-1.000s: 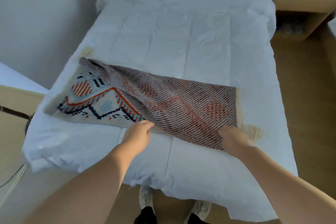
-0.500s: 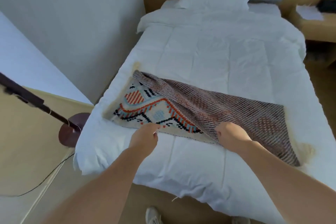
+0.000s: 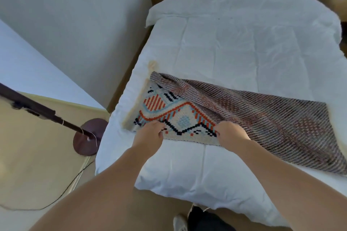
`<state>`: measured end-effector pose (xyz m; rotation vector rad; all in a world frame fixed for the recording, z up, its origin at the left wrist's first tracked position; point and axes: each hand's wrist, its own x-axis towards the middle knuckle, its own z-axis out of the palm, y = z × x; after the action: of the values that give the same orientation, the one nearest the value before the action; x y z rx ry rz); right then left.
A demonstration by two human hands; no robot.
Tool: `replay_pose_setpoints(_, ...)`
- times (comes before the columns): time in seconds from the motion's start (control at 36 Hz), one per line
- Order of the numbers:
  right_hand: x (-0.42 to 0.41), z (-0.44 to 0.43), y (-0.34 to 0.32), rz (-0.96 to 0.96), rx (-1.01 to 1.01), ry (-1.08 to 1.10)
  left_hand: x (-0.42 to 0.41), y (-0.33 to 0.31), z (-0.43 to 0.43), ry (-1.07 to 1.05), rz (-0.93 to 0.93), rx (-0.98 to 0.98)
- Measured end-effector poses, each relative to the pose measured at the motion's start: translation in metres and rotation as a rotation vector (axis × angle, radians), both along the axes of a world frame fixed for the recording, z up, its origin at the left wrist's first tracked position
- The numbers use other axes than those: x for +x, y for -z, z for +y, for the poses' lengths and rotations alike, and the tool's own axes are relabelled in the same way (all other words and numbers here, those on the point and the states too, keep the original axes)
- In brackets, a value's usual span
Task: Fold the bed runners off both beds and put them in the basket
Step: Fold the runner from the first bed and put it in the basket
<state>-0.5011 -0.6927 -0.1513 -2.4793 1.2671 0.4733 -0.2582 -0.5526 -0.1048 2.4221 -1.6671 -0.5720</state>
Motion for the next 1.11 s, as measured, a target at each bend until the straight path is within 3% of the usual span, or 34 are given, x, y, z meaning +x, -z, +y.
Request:
replay_pose_setpoints(0.36,0.080,-0.097,0.031,0.041,-0.046,-0.097,0.082,0.041,-0.119,0.121,-0.041,0.055)
replay_pose_setpoints(0.53,0.159,-0.130,0.078,0.138,-0.155,-0.247,0.129,0.103,-0.176,0.353,-0.148,0.037)
replay_pose_setpoints(0.72,0.230,-0.164,0.151,0.150,-0.171,-0.056,0.186,0.177,-0.239,0.448,-0.226,-0.007)
replay_pose_setpoints(0.92,0.246,-0.201,0.179,0.156,-0.206,0.063,0.231,0.222,-0.282,0.465,-0.237,-0.021)
replay_pose_setpoints(1.11,0.243,-0.243,0.175,-0.105,-0.225,0.515,0.232,0.239,-0.314,0.530,-0.346,-0.215)
